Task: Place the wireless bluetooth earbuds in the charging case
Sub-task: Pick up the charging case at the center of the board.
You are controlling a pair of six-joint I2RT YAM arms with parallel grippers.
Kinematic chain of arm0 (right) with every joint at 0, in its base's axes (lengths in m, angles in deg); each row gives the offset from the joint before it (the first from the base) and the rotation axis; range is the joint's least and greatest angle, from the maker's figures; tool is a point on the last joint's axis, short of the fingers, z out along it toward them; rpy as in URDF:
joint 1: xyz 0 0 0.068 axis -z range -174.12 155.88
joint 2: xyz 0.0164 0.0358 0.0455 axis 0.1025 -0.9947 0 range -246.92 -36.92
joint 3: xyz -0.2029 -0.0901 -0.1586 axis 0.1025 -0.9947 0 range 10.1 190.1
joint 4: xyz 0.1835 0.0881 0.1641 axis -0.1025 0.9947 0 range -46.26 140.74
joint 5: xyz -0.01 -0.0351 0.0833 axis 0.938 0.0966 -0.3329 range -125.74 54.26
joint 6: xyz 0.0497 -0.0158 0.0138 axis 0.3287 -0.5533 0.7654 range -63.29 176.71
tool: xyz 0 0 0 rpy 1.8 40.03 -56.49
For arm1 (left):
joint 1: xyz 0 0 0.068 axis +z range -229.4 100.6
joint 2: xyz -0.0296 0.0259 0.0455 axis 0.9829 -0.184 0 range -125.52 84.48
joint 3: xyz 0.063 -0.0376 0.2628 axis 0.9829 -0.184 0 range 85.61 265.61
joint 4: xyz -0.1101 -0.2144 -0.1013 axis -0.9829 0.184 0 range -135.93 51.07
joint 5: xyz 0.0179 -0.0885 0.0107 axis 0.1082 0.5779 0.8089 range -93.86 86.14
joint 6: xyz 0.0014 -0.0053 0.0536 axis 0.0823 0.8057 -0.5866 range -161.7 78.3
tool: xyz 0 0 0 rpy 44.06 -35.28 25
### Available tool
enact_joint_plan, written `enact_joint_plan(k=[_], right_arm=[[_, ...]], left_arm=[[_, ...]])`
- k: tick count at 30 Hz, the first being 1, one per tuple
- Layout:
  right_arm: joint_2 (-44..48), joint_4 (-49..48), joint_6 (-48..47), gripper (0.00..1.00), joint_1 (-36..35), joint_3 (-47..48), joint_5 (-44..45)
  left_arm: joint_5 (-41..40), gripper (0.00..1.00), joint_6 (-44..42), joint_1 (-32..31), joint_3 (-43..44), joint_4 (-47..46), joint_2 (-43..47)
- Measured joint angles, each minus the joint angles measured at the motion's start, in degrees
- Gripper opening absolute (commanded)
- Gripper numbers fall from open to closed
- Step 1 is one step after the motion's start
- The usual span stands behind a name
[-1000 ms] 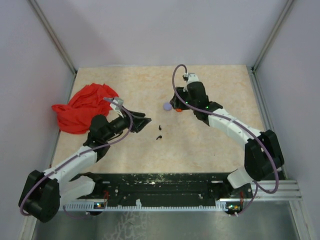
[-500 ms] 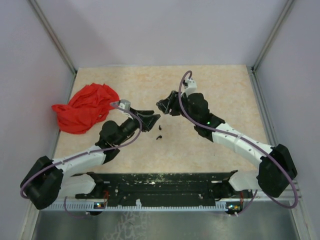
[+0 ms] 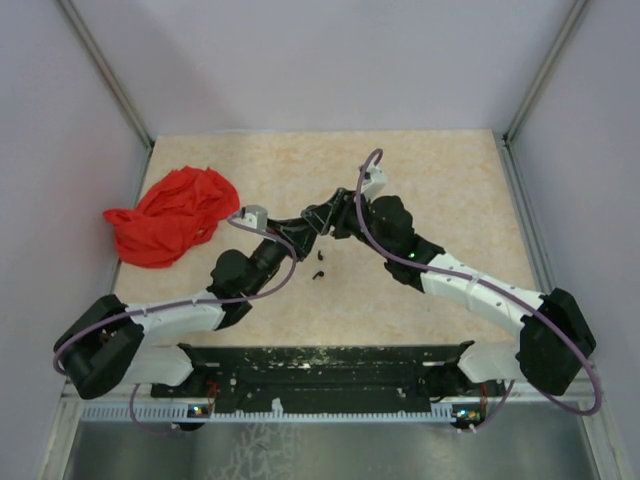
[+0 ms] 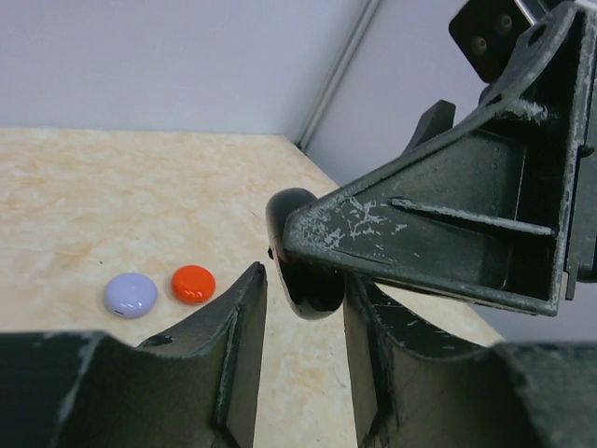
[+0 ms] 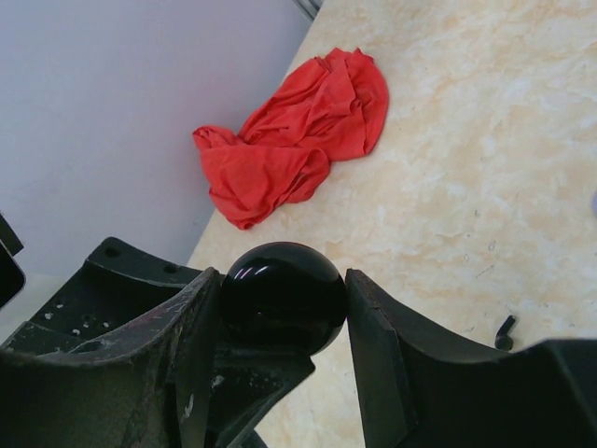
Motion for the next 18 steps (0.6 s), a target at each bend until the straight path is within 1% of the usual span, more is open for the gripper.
enact_joint_plan(k=[5, 7, 8, 9, 11, 15, 18], right_arm=[[0.00, -1.18, 0.44, 0.41, -0.22, -0.02, 0.44], [0.00, -1.64, 0.50, 0.41, -0.33, -0.02, 0.72], [0.00, -1.81, 0.52, 0.41, -0.46, -0.02, 0.96], [0.00, -1.97, 0.50, 0.41, -0.55, -0.02, 1.20], [0.00, -2.16, 0.50, 0.41, -0.61, -0.02, 1.33], [0.00, -2.21, 0.44, 0.48, -0.98, -0.04, 1.20], [0.00, -1.88, -0.02, 0.57, -1.29, -0.28, 0.55]], left_arm=[[-3.54, 0.31, -1.86, -0.98, 0.00, -2.78, -0.02], [-4.35, 0.22, -2.82, -1.29, -0.02, -3.39, -0.04], [-4.52, 0.15, -3.39, -1.40, -0.02, -3.67, -0.04], [-4.63, 0.10, -4.11, -1.51, -0.02, -3.96, -0.09], [-4.79, 0.01, -4.98, -1.60, -0.09, -4.42, -0.15], [-4.66, 0.00, -6.95, -1.60, -1.44, -6.71, -0.17], [-4.00, 0.00, -8.70, -1.60, -2.89, -7.85, 0.24]])
